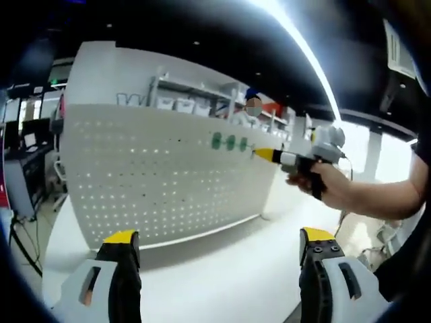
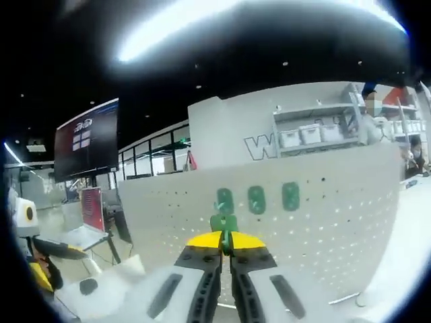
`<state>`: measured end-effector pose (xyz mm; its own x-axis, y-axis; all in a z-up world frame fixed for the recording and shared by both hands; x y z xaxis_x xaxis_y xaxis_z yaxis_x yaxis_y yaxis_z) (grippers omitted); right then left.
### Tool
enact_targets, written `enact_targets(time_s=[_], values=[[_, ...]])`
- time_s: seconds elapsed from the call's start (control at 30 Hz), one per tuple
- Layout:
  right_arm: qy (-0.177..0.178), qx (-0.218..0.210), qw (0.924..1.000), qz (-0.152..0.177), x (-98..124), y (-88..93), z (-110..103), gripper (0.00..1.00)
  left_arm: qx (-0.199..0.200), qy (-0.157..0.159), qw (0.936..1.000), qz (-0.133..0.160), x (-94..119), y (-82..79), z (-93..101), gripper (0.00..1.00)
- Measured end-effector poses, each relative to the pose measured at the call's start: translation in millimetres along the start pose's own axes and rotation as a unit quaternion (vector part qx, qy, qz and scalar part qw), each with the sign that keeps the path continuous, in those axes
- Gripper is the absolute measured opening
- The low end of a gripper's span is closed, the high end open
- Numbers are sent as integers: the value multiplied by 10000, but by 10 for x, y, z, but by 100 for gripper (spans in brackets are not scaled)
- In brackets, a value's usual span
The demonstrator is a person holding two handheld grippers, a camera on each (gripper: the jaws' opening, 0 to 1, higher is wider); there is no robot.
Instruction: Insert the hook assembly into the mounting plate slot until the hook locks in place.
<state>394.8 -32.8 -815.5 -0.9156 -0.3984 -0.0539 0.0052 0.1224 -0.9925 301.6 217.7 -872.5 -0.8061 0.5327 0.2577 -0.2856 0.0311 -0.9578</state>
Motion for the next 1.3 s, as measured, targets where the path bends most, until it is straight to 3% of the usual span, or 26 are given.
enact_targets(time_s=[0.37,1.3], values=[[442,184,9988,63,10,-51,486,0,30,-107,9999,3,-37,-6,-86,100],[1165,370,9918,371,-131,-221,1129,0,76,-206,9996,-148,-82,73,-233,100]])
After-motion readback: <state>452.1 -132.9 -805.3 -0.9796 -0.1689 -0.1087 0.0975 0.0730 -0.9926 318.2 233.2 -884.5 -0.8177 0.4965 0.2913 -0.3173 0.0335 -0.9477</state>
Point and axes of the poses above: the point that each gripper's makers call its tool centre point, and the gripper's own axes: x roughly backward along the fingers, z roughly to its right, y roughly out of its underside, the point moved 2 cm from there along x, roughly backward along the fingers, and after that the axes turned 13 degrees about -y, right-handed, at the moved point
